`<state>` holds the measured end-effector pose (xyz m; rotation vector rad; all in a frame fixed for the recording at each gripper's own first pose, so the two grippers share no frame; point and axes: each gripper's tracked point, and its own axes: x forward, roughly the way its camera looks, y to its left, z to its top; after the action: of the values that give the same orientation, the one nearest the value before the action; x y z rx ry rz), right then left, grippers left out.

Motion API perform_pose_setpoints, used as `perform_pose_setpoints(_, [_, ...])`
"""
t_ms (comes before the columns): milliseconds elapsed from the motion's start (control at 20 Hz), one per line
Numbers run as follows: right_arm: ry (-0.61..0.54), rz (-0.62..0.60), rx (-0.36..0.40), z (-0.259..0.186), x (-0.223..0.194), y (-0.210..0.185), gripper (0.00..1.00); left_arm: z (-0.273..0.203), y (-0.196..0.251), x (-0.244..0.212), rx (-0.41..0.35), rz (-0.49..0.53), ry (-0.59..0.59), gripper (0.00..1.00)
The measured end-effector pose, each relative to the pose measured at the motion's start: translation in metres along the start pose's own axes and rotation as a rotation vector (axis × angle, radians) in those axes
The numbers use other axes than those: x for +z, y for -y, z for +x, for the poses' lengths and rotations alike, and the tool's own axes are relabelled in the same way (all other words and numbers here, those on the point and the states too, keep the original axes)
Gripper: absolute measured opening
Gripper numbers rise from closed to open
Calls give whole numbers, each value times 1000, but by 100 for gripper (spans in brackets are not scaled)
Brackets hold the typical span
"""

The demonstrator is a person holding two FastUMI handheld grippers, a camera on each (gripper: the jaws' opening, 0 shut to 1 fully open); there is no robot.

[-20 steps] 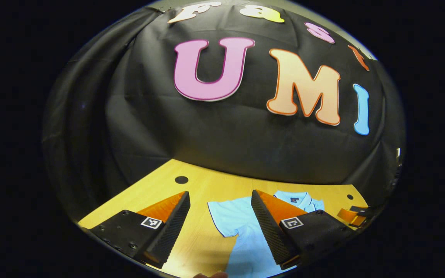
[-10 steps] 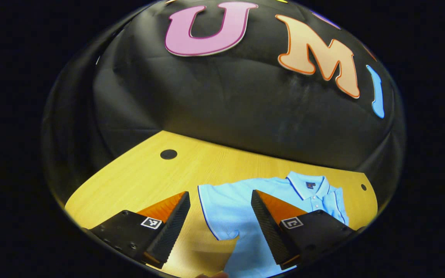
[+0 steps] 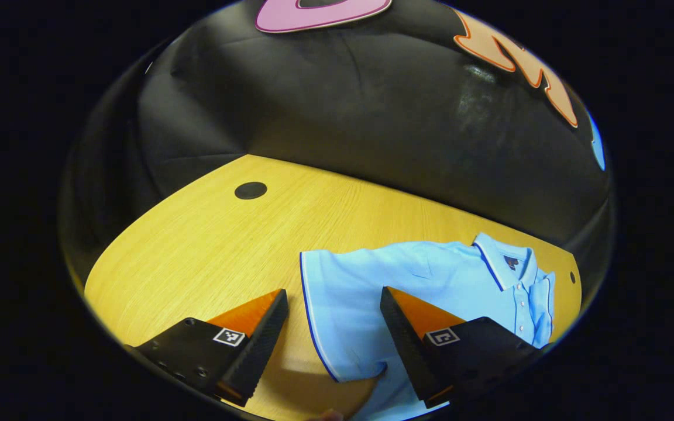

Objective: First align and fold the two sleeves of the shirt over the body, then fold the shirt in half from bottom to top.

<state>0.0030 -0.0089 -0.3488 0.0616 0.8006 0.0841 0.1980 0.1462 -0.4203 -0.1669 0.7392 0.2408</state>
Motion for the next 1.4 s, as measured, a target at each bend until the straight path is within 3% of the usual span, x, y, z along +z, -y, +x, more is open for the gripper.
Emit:
perform_pose_setpoints(50, [4,9,-4,2,0,0,98,2,-1,-2,11,16,-4,95])
perform_pose_setpoints(150, [11,22,-9,5,2,1,98,4,-1,-7,25,54,-31,95])
perform_pose_setpoints(200, [9,27,-11,5,4,2,93,5,-1,-10,30,76,-39,95])
perform_pose_setpoints(350, [16,35,-20,7,6,5,98,5,3,-12,23,110,-54,95])
perform_pose_setpoints(450, [17,34,-20,7,4,7,98,5,9,-10,0,110,-56,77])
perform_pose_setpoints(550, [16,38,-21,7,3,11,98,3,24,-11,-47,108,-63,43])
perform_pose_setpoints(650, [20,46,-20,7,3,12,98,7,27,-10,-47,103,-54,10])
perform_pose_setpoints(700, [24,47,-22,6,4,13,98,6,27,-9,-39,103,-52,0])
perform_pose_setpoints(900, [47,54,-30,-3,11,23,93,-5,44,-6,-31,106,-70,0])
perform_pose_setpoints(950, [53,55,-35,-6,12,27,98,-9,52,0,-40,113,-56,0])
perform_pose_setpoints(1250, [79,76,-42,-19,11,42,98,-34,121,19,-143,184,-1,0])
perform_pose_setpoints(1300, [82,80,-43,-23,10,45,93,-37,131,19,-156,198,0,0])
perform_pose_setpoints(1400, [88,84,-47,-26,9,50,98,-43,151,16,-185,210,1,0])
